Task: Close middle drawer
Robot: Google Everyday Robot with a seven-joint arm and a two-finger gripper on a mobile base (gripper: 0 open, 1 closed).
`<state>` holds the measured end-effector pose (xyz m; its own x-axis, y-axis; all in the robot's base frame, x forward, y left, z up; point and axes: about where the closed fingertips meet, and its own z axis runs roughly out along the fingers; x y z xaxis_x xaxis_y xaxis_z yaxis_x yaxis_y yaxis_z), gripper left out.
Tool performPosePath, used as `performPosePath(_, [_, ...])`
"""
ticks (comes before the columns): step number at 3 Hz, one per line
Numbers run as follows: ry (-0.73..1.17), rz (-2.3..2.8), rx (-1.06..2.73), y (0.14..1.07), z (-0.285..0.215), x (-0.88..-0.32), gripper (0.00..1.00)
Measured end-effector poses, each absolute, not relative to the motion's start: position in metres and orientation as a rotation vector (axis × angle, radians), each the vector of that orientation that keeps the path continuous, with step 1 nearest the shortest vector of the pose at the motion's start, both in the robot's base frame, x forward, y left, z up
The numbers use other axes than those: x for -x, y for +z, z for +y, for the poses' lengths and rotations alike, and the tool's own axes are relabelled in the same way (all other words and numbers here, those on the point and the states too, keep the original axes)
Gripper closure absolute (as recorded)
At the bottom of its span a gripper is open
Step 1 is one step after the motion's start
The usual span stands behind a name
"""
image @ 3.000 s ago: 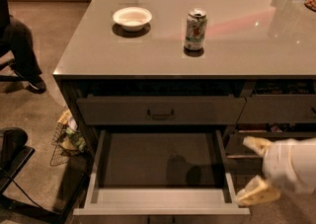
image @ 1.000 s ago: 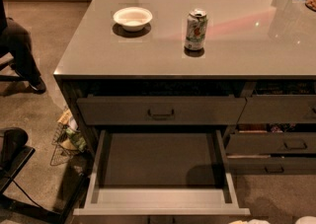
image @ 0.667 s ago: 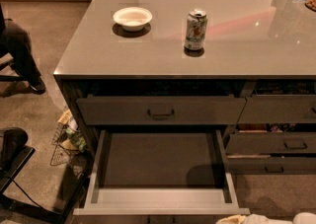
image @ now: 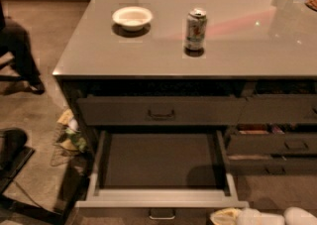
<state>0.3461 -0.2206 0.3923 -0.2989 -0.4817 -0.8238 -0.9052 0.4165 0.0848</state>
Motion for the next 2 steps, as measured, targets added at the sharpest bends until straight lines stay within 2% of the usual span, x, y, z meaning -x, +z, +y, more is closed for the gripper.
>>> performPosePath(2, [0.771,1.867,1.192,0.375,-0.204,-0.374,1.0])
